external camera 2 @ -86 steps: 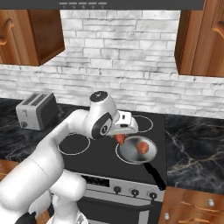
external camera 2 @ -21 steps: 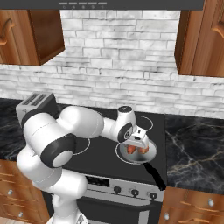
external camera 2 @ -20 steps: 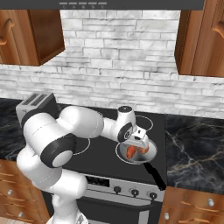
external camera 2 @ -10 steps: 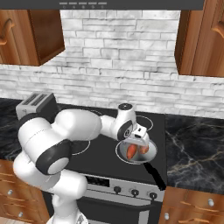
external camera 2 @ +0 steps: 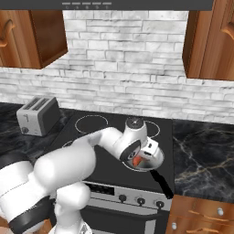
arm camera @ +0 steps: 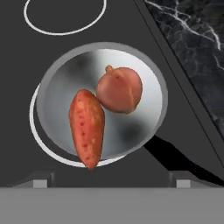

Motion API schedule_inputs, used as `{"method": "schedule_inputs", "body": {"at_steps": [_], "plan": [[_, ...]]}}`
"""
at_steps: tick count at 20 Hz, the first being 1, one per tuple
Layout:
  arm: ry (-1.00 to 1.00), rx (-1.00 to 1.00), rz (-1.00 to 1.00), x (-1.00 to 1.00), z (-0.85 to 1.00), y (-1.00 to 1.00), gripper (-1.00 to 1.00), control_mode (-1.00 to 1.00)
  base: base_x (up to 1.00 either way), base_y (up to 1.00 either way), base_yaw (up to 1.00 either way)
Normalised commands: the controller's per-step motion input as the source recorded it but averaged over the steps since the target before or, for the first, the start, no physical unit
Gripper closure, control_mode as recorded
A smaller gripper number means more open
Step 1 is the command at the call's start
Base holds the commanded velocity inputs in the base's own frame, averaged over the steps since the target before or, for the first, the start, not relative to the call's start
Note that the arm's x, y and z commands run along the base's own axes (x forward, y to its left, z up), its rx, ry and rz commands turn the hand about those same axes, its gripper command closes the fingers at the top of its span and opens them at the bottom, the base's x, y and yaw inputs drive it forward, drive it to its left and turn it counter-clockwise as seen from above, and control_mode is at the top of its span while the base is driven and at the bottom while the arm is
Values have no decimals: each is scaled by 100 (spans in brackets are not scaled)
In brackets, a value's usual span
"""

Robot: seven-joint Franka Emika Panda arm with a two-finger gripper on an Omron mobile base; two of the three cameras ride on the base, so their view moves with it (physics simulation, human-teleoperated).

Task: Put the onion and sweet potato in the pan. Then turn on the front right burner and set the heat to medium.

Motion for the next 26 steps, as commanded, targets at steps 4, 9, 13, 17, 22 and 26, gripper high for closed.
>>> {"method": "schedule_inputs", "body": {"at_steps": [4, 9, 13, 17, 22, 26], "plan": [[-20, 13, 0, -35, 24, -40, -100, -100, 0, 0, 0], [-15, 1, 0, -49, 44, -59, -100, -100, 0, 0, 0], [-23, 0, 1, -74, 7, -48, -100, -100, 0, 0, 0], [-34, 0, 4, -72, -5, -32, -100, -100, 0, 0, 0], [-35, 0, 4, -73, -11, -12, -100, -100, 0, 0, 0], [-43, -2, 6, -80, -4, 0, -100, -100, 0, 0, 0]]}}
